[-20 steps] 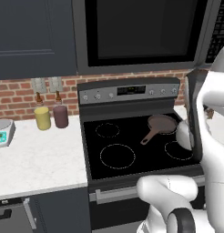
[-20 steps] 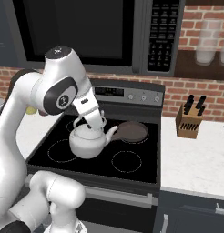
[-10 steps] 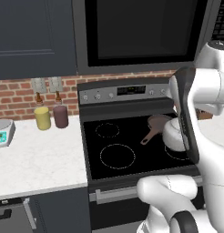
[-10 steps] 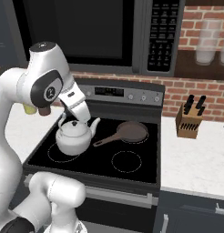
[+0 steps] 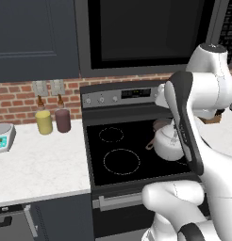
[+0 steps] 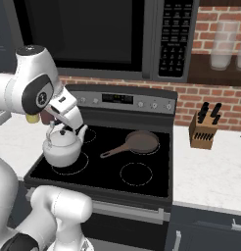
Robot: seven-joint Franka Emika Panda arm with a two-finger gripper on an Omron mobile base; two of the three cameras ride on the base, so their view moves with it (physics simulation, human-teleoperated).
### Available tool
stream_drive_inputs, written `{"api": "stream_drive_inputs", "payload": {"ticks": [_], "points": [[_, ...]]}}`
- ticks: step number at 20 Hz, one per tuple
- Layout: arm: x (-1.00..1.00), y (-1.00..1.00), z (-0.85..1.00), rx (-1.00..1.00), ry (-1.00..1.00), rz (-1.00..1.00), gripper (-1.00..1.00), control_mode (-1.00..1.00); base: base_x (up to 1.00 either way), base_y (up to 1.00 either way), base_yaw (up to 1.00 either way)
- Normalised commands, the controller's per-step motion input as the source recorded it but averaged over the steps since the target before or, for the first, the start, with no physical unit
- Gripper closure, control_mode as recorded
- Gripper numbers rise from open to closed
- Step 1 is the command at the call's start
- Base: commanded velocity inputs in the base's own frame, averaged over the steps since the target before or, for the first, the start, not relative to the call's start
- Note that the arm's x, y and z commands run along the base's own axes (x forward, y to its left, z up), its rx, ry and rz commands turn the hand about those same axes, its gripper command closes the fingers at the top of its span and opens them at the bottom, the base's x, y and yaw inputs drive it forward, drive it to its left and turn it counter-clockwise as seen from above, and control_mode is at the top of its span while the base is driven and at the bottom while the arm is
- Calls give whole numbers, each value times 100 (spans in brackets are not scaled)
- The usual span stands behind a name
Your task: Pick the kettle from the counter and place it on a stove burner. Then turn the burner on.
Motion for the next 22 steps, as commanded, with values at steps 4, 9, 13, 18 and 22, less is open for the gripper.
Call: {"api": "stream_drive_inputs", "payload": {"ticks": [4, 9, 13, 18, 22], "points": [[7, 59, 0, 0, 11, 14, 100, -100, 0, 0, 0], [22, 49, -11, 0, 7, 13, 100, -100, 0, 0, 0], [27, 44, -16, 0, 5, 12, 100, -100, 0, 0, 0], [33, 27, -13, 0, 5, 9, 100, -100, 0, 0, 0], [23, 16, -21, -1, 1, 4, 100, -100, 0, 0, 0]]}}
